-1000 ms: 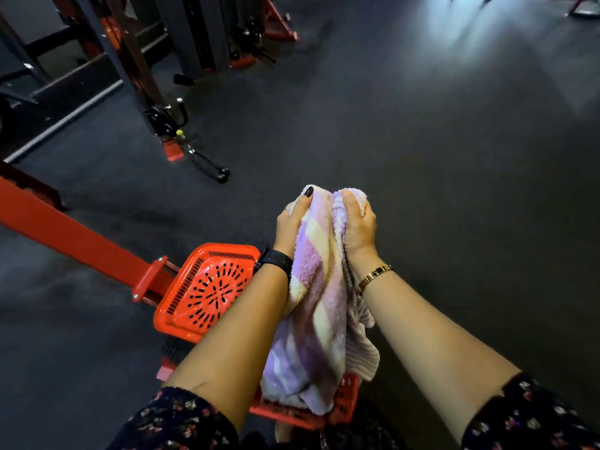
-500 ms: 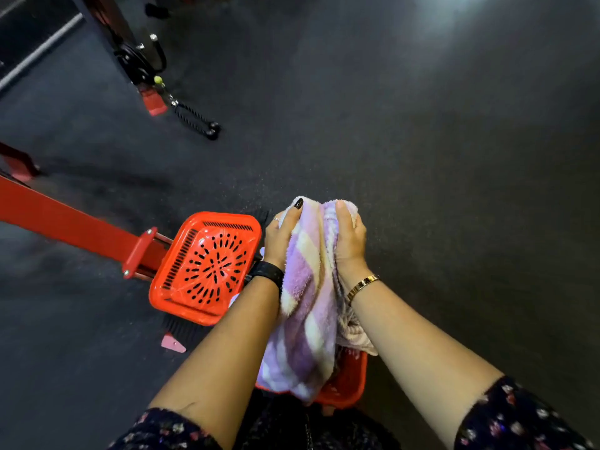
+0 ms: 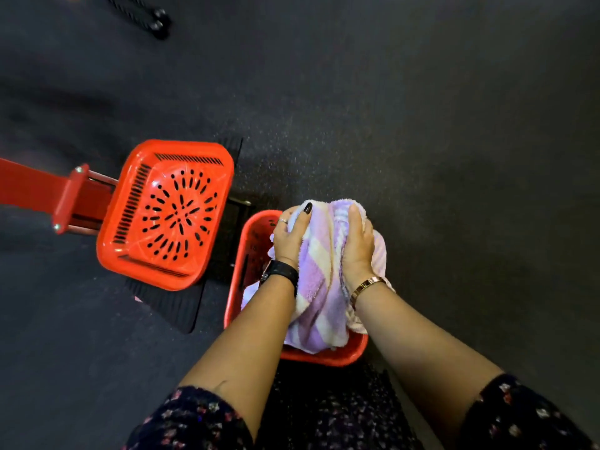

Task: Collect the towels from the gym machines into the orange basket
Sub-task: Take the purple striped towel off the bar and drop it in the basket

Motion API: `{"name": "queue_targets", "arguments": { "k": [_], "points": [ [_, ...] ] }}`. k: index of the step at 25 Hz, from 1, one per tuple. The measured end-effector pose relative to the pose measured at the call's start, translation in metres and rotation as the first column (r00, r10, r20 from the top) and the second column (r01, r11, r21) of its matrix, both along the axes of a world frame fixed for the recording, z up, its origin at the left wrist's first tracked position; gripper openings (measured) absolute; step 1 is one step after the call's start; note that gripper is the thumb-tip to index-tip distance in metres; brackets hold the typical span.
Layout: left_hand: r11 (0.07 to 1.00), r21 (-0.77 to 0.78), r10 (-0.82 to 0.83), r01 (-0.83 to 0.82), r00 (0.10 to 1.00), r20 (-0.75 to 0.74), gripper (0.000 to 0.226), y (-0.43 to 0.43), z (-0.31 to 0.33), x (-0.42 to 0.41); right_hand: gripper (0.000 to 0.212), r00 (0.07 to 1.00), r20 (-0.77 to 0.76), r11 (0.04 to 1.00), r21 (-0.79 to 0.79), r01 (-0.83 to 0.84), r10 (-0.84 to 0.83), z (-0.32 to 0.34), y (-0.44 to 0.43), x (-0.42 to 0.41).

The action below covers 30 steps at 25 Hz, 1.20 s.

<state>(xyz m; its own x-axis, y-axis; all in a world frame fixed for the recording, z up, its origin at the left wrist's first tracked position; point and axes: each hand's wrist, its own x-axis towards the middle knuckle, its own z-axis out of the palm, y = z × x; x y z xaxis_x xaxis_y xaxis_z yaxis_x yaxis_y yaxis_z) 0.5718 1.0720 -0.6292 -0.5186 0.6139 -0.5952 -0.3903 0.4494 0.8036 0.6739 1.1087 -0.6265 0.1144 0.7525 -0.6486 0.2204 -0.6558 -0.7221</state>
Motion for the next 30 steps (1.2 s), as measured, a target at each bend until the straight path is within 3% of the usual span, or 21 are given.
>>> {"name": "queue_targets", "arguments": {
  "k": [3, 7, 10, 12, 13, 15, 16, 19, 22, 24, 27, 30],
  "points": [
    [0.999, -0.051, 0.017, -0.016, 1.000, 0.025, 0.006, -0.011, -0.049, 0.005, 0.084, 0.999, 0.027, 0.988, -0.152, -0.018, 0.023, -0.070, -0.026, 0.002],
    [0.998, -0.058, -0.024, 0.025, 1.000, 0.017, 0.015, -0.018, -0.115, 0.002, 0.096, 0.983, -0.145, 0.943, -0.328, 0.062, -0.116, -0.169, -0.046, 0.007],
    [0.997, -0.072, -0.042, 0.039, 0.999, -0.030, 0.013, -0.023, -0.151, -0.011, 0.113, 0.961, -0.164, 0.888, -0.440, 0.132, -0.224, -0.208, -0.059, 0.001],
    [0.996, -0.090, -0.033, 0.028, 0.998, -0.059, 0.012, -0.028, -0.167, -0.029, 0.106, 0.926, -0.279, 0.861, -0.502, 0.085, -0.254, -0.206, -0.066, -0.015],
    [0.995, -0.101, -0.014, 0.007, 0.998, -0.068, 0.011, -0.031, -0.175, -0.038, 0.093, 0.909, -0.324, 0.846, -0.530, 0.054, -0.261, -0.213, -0.068, -0.025],
    [0.992, -0.117, 0.030, -0.038, 0.997, -0.066, 0.012, -0.035, -0.194, -0.052, 0.067, 0.899, -0.350, 0.864, -0.501, 0.058, -0.263, -0.224, -0.068, -0.040],
    [0.991, -0.129, 0.040, -0.048, 0.997, -0.062, 0.018, -0.035, -0.203, -0.053, 0.068, 0.922, -0.308, 0.887, -0.456, 0.074, -0.235, -0.227, -0.067, -0.043],
    [0.982, -0.187, 0.005, -0.016, 0.998, -0.060, 0.029, -0.024, -0.230, -0.038, 0.095, 0.912, -0.293, 0.873, -0.473, 0.122, -0.287, -0.263, -0.065, -0.033],
    [0.979, -0.202, 0.028, -0.031, 0.999, -0.016, 0.028, -0.011, -0.263, -0.020, 0.098, 0.953, -0.119, 0.900, -0.379, 0.216, -0.279, -0.302, -0.055, -0.013],
    [0.974, -0.219, 0.055, -0.053, 0.998, 0.005, 0.026, -0.007, -0.284, -0.012, 0.100, 0.956, -0.080, 0.923, -0.295, 0.247, -0.282, -0.315, -0.045, -0.006],
    [0.972, -0.237, -0.016, 0.008, 0.999, -0.031, 0.021, -0.011, -0.309, -0.004, 0.089, 0.983, -0.065, 0.964, -0.214, 0.157, -0.174, -0.326, -0.043, 0.004],
    [0.967, -0.246, -0.075, 0.062, 0.996, -0.042, 0.020, -0.014, -0.322, -0.002, 0.071, 0.980, 0.179, 0.996, -0.054, -0.075, 0.083, -0.328, -0.046, 0.015]
  ]
}}
